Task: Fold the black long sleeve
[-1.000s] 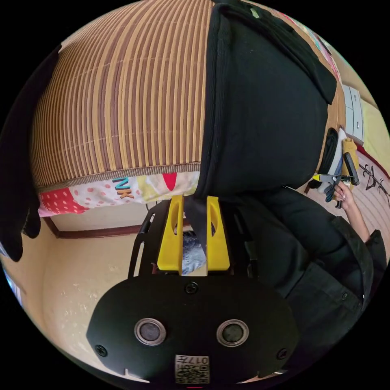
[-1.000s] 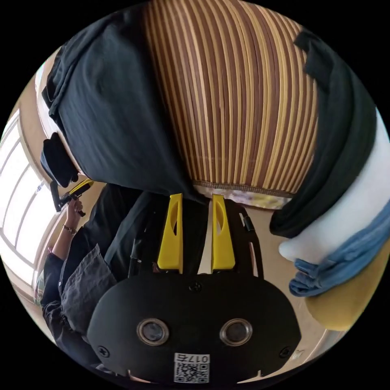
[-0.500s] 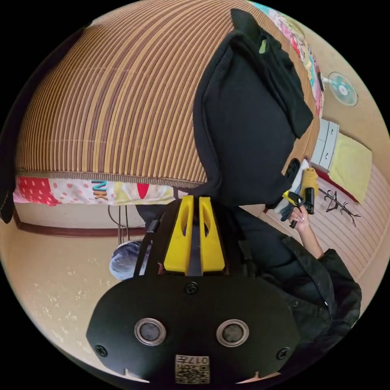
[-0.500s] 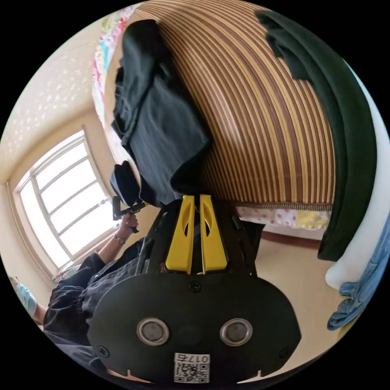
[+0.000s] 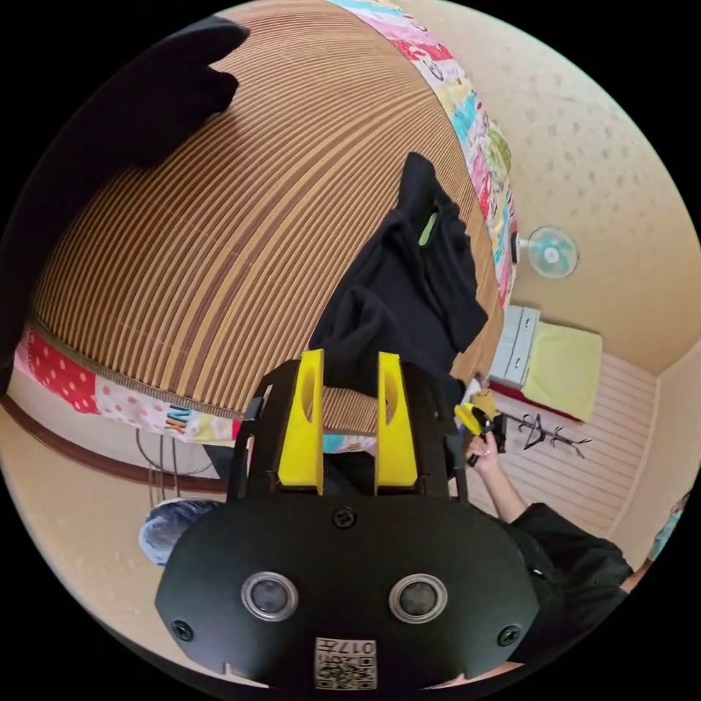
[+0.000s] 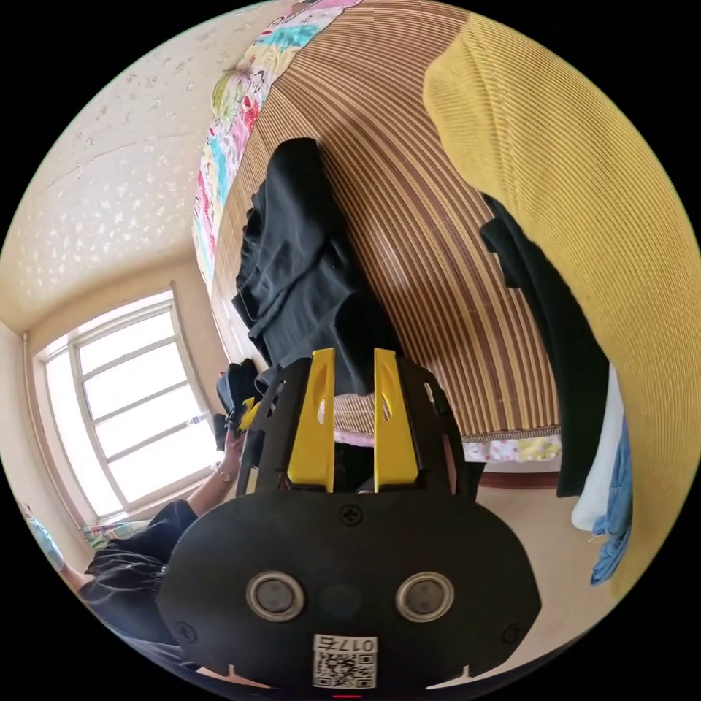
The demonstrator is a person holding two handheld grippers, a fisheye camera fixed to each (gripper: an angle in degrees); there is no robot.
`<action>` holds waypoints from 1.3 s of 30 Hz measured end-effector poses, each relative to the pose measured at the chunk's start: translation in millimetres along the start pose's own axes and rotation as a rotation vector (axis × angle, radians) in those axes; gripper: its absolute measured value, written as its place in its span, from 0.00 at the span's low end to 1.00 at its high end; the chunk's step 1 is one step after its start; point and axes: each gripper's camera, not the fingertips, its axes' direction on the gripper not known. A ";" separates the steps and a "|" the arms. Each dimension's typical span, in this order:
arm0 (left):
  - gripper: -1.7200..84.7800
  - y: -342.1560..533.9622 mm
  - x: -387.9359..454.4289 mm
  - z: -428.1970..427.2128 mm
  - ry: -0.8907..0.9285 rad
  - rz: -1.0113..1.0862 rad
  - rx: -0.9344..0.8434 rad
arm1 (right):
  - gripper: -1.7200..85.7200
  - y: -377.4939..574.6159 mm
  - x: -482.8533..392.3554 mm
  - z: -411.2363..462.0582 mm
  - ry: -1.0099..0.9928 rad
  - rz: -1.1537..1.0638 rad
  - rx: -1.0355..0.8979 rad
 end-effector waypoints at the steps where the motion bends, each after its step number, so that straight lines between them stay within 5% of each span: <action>1: 0.15 0.5 4.7 3.7 -0.029 0.027 -0.027 | 0.11 2.9 4.6 0.7 0.018 -0.003 -0.020; 11: 0.13 -20.8 43.1 16.6 -0.300 0.233 -0.209 | 0.17 0.1 13.1 7.0 0.311 -0.097 -0.121; 17: 0.09 -30.0 41.7 -5.9 -0.280 0.280 -0.300 | 0.19 -23.6 -0.6 21.4 0.167 -0.262 -0.243; 24: 0.07 -14.5 15.5 -77.0 0.129 0.272 -0.387 | 0.20 -24.2 12.0 7.2 -0.129 -0.247 -0.183; 30: 0.07 6.1 6.0 -161.8 0.354 0.234 -0.316 | 0.07 -15.6 41.5 -14.8 -0.030 -0.087 -0.099; 37: 0.07 53.1 0.0 -220.1 0.835 0.237 -0.342 | 0.06 49.4 93.9 -64.2 -0.725 -0.139 -0.125; 39: 0.07 88.4 -22.5 -229.1 0.932 0.206 -0.347 | 0.06 82.0 111.4 -75.6 -0.744 -0.115 -0.112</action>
